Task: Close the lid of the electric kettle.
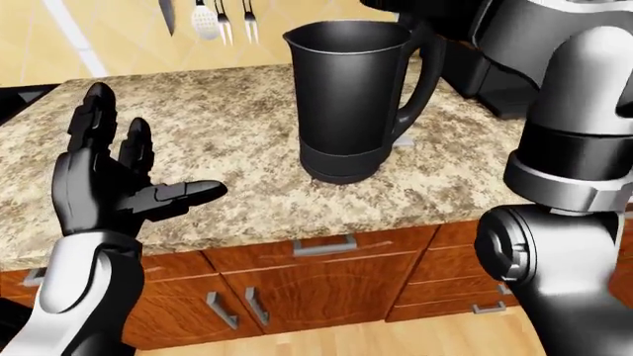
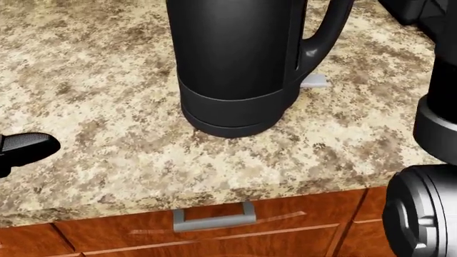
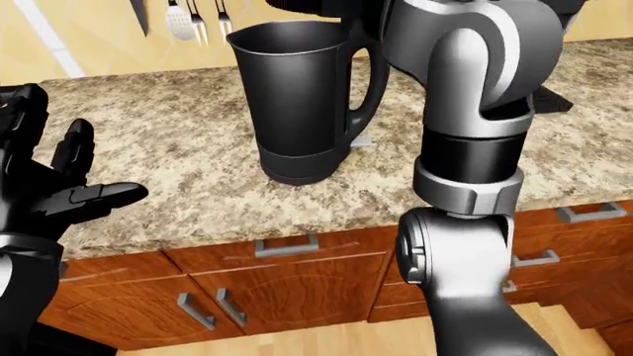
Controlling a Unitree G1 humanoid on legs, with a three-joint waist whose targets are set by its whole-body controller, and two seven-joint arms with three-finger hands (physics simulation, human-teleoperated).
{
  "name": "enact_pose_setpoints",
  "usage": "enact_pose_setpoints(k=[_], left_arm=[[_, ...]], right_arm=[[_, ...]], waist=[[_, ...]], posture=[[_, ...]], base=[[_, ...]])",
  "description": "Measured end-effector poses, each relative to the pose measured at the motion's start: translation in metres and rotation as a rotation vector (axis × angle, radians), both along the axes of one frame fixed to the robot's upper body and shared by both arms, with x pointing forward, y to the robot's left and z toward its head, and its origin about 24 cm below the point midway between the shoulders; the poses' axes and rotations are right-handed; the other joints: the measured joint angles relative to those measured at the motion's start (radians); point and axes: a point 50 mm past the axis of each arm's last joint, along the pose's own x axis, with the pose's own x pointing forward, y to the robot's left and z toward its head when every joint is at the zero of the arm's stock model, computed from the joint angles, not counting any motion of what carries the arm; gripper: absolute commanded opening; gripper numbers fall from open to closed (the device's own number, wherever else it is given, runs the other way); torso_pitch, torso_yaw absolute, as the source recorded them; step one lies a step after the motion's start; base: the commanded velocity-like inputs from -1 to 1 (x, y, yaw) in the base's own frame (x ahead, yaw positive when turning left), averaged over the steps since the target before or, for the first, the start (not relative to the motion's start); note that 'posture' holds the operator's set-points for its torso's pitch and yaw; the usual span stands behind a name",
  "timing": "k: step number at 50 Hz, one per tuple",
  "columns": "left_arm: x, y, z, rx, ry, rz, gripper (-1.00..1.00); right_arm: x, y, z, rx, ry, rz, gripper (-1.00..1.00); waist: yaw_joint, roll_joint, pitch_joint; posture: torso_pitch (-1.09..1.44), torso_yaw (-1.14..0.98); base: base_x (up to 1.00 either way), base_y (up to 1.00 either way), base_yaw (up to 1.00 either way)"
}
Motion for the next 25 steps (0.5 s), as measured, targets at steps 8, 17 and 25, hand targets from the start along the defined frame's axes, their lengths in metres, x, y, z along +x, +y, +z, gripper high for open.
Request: enact_pose_setpoints(k=[8,17,25], left_arm=[[0.000,0.000,0.001,-0.002,-0.004,-0.001,1.00],[-0.001,0.001,0.002,-0.004,-0.005,0.002,1.00],[-0.001,0.002,0.003,-0.009,-0.005,0.008,1.00]], right_arm=[[0.000,0.004,-0.006,0.029,-0.026,0.024,1.00],[-0.005,-0.001,-0.017,0.075,-0.062,0.029,1.00],[-0.003,0.008,-0.024,0.016,-0.058,0.021,1.00]], waist=[[-0.003,0.002,-0.004],[-0.002,-0.006,-0.016],[-0.011,-0.007,-0.029]], posture=[[0.00,0.00],[0.00,0.00],[0.00,0.00]], base=[[0.00,0.00,0.00],[0.00,0.00,0.00],[0.00,0.00,0.00]])
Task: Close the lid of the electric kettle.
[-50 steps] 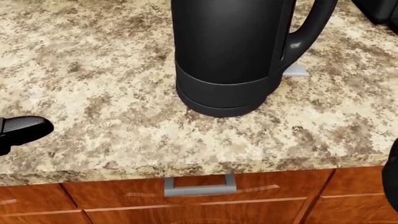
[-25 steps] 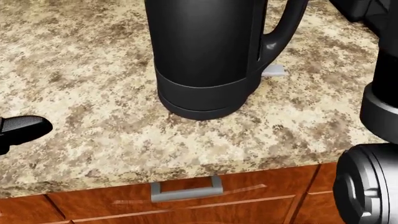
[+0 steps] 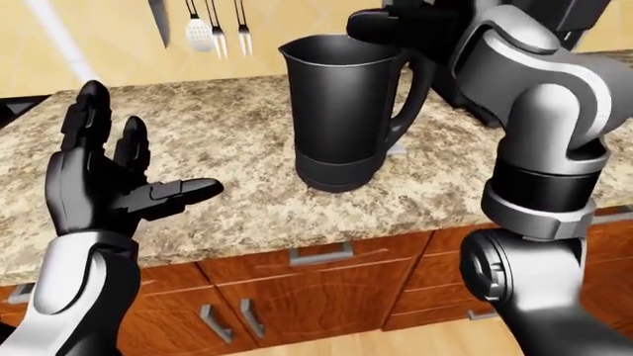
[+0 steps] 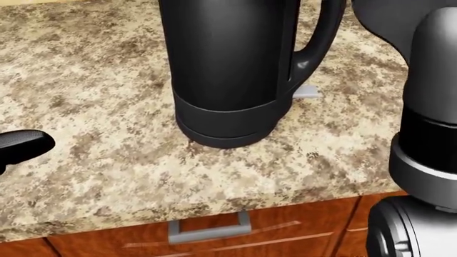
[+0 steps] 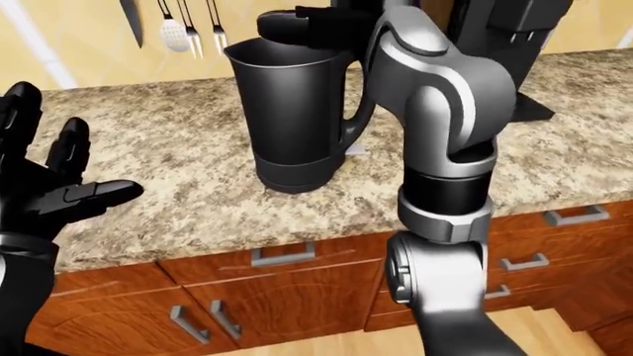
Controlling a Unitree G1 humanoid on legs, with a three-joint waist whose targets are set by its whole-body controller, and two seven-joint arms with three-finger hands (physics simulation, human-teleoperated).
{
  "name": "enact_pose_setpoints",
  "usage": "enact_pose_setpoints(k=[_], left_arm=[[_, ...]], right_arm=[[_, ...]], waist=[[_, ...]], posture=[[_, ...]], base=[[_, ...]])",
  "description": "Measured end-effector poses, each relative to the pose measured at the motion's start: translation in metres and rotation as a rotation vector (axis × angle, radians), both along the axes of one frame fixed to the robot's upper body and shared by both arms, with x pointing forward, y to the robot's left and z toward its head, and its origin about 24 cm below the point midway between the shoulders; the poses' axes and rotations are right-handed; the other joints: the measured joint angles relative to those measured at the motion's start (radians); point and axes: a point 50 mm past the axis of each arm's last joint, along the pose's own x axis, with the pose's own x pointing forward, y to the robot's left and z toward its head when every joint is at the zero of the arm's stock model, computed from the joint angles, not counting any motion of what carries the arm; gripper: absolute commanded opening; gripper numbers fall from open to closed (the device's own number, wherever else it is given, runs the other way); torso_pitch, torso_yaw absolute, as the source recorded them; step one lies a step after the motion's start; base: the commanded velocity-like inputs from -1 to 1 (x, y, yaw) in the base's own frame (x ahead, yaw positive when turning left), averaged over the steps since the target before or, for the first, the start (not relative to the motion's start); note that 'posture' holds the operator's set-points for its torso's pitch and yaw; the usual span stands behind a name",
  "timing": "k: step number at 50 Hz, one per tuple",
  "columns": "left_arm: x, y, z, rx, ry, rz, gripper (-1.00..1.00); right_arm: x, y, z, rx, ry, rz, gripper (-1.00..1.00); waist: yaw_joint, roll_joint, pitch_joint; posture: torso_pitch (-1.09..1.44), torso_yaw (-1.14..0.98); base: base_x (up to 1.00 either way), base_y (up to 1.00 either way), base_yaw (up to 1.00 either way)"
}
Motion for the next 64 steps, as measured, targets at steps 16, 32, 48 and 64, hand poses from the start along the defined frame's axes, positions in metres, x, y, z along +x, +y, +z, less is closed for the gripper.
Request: enact_pose_setpoints(k=[16,32,48,64], left_arm=[[-0.001,0.001,0.002,-0.012,-0.006,-0.006,1.00],[-0.002,0.000,0.002,-0.021,-0.007,-0.010,1.00],[-0.002,0.002,0.004,-0.035,-0.013,-0.007,1.00],[-0.003,0.002,0.006,-0.049,-0.018,-0.008,1.00]], right_arm=[[-0.002,0.021,-0.015,-0.164,-0.038,0.016,1.00],[-0.008,0.029,-0.035,-0.333,-0.064,0.028,1.00],[-0.010,0.033,-0.043,-0.481,-0.087,-0.016,1.00],[-0.020,0.031,-0.058,-0.728,-0.074,-0.074,1.00]], waist=[[-0.012,0.012,-0.016],[-0.015,0.013,-0.033],[-0.011,0.014,-0.051],[-0.007,0.011,-0.083]], posture=[[0.00,0.00],[0.00,0.00],[0.00,0.00],[0.00,0.00]], base=[[0.00,0.00,0.00],[0.00,0.00,0.00],[0.00,0.00,0.00],[0.00,0.00,0.00]])
